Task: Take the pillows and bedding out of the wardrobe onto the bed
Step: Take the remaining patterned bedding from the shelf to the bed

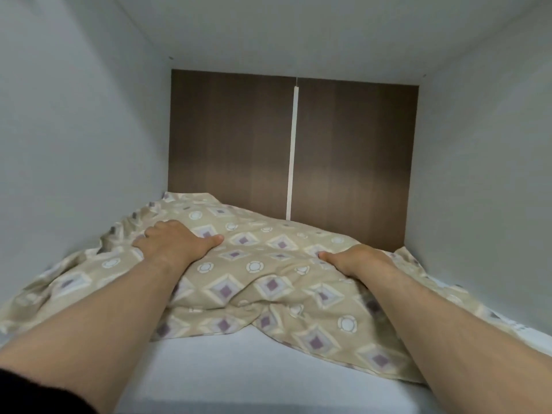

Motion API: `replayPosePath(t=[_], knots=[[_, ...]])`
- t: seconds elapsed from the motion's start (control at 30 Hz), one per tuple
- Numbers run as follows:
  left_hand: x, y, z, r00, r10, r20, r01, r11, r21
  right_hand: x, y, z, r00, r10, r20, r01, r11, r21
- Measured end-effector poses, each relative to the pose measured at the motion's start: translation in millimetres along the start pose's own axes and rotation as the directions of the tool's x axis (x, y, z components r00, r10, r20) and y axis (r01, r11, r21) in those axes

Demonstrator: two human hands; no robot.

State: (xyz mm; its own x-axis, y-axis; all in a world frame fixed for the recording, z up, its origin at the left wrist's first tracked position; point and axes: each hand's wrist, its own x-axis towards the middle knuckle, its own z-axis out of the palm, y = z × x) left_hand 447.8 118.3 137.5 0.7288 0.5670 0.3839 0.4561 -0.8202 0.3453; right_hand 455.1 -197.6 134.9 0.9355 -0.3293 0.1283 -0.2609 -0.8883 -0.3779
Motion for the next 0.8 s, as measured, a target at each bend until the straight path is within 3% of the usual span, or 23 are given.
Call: replayPosePath(t=[0.1,0.27,0.47,0.6,0.8], knots=[[-1,4,11,0.995,0.045,-0.088,-0.04,0.997,0.059,9,0,7,0.996,-0.018,-0.082,0.021,0.999,0.035],[5,-4,18,0.965,0.172,-0.198,-0.192,0.977,-0.088,8,5,19,0.97,-0.028,-0.243,0.078,0.977,0.197],[9,-13,6,0.925,0.181,-0.334,-0.298,0.891,-0.342,-22,5,16,0.839,-0.124,-0.53,0.295,0.922,0.25],[-8,-21,-31,0.839,0.119,-0.531,-0.399,0.799,-0.45,-60,5,-27,0.751,-0.157,-0.641,0.409,0.873,0.266],[-70,-24,-129,0.762,0.115,-0.637,-0.505,0.721,-0.474,-132,39,-104,0.68,-0.116,-0.724,0.457,0.839,0.295]])
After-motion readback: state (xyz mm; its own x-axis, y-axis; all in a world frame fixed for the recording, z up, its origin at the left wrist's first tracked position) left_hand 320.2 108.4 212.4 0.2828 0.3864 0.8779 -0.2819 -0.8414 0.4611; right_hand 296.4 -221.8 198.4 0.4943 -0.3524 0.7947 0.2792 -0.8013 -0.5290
